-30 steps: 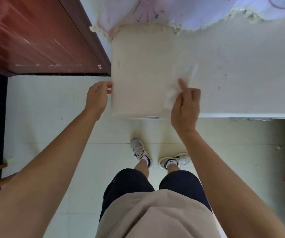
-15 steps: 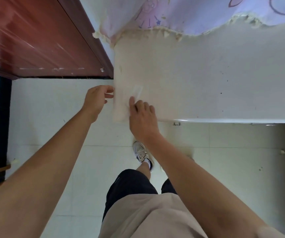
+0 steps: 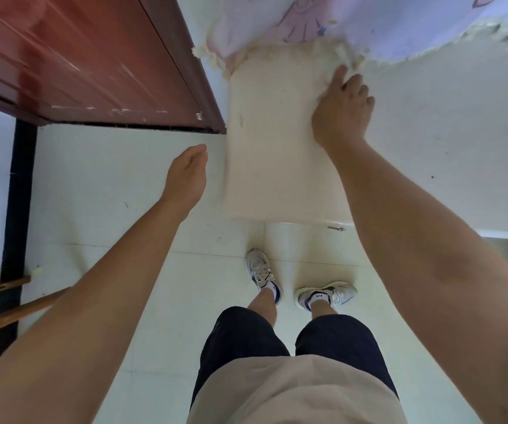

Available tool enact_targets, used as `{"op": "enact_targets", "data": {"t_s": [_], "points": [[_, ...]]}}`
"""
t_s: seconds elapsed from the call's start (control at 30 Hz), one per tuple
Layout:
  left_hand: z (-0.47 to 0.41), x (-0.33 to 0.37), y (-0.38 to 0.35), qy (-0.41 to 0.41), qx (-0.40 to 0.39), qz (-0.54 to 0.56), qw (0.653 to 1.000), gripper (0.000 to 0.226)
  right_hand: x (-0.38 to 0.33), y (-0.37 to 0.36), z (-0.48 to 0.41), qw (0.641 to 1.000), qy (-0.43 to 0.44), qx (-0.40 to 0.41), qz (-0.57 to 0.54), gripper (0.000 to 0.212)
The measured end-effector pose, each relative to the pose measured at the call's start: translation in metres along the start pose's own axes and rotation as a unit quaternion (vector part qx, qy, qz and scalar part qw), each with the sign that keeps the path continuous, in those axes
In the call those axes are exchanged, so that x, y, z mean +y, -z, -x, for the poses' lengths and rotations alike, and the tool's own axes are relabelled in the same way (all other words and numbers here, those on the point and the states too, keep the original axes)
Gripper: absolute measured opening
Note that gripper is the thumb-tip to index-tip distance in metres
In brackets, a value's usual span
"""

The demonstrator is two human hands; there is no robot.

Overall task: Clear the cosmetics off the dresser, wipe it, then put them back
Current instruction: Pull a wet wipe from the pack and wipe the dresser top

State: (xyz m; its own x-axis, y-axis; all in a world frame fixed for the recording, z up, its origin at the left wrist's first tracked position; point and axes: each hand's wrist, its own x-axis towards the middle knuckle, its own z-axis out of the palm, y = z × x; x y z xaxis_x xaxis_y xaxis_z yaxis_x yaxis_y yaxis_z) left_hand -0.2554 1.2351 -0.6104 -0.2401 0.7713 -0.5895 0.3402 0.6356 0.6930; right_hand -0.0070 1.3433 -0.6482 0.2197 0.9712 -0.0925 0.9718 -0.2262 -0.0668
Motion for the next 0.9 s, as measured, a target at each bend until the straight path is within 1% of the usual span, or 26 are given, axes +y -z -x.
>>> {"op": "enact_targets", "data": {"t_s": [0.1,0.17,0.2,0.27,0.33,0.4,0.5,0.57,0.6,0.63,0.67,0.7,0.77,0.83,0.9], "points": [[-0.001,0.004,-0.014,-0.017,-0.023,0.007,1.000,0.031,0.011,0.005,-0.014,0.997,-0.074,-0.010,0.001,0.060],[-0.003,0.010,-0.023,-0.023,-0.002,0.030,0.999,0.038,-0.004,0.008,-0.023,0.996,-0.085,-0.014,-0.008,0.061],[-0.004,0.012,-0.027,-0.017,0.017,0.049,0.999,0.041,-0.019,0.009,-0.026,0.998,-0.061,-0.016,-0.009,0.061],[-0.005,0.014,-0.030,-0.002,0.038,0.070,0.997,0.045,-0.058,0.010,-0.027,0.999,0.033,-0.032,-0.013,0.061],[-0.003,0.014,-0.030,-0.007,0.036,0.068,0.997,0.049,-0.098,0.013,-0.020,0.990,0.133,-0.052,-0.011,0.060],[-0.004,0.012,-0.029,-0.015,0.030,0.061,0.998,0.047,-0.119,0.014,-0.010,0.974,0.215,-0.065,0.011,0.056],[-0.010,0.008,-0.028,-0.018,0.050,0.059,0.997,0.042,-0.115,0.009,0.002,0.933,0.350,-0.073,0.048,0.050],[-0.013,0.006,-0.029,-0.015,0.068,0.059,0.996,0.040,-0.099,0.005,0.006,0.913,0.400,-0.083,0.015,0.053],[-0.013,0.005,-0.030,-0.017,0.074,0.055,0.996,0.040,-0.088,0.004,0.008,0.909,0.408,-0.089,-0.002,0.055],[-0.012,0.003,-0.031,-0.020,0.076,0.048,0.996,0.040,-0.074,0.003,0.008,0.913,0.399,-0.088,-0.011,0.056],[-0.012,0.003,-0.033,-0.029,0.076,0.038,0.996,0.041,-0.055,0.002,0.006,0.926,0.368,-0.079,-0.012,0.057],[-0.011,0.003,-0.035,-0.041,0.077,0.024,0.996,0.043,-0.033,0.002,0.003,0.946,0.318,-0.062,-0.008,0.057],[-0.010,0.002,-0.038,-0.070,0.078,-0.010,0.994,0.040,0.019,0.002,-0.004,0.982,0.189,-0.028,0.011,0.057],[-0.011,-0.002,-0.043,-0.091,0.094,-0.058,0.990,0.036,0.071,0.002,-0.006,0.996,0.084,-0.017,0.036,0.057],[-0.008,-0.009,-0.052,-0.115,0.120,-0.131,0.977,0.034,0.117,0.005,-0.003,0.999,0.002,-0.022,0.049,0.057]]}}
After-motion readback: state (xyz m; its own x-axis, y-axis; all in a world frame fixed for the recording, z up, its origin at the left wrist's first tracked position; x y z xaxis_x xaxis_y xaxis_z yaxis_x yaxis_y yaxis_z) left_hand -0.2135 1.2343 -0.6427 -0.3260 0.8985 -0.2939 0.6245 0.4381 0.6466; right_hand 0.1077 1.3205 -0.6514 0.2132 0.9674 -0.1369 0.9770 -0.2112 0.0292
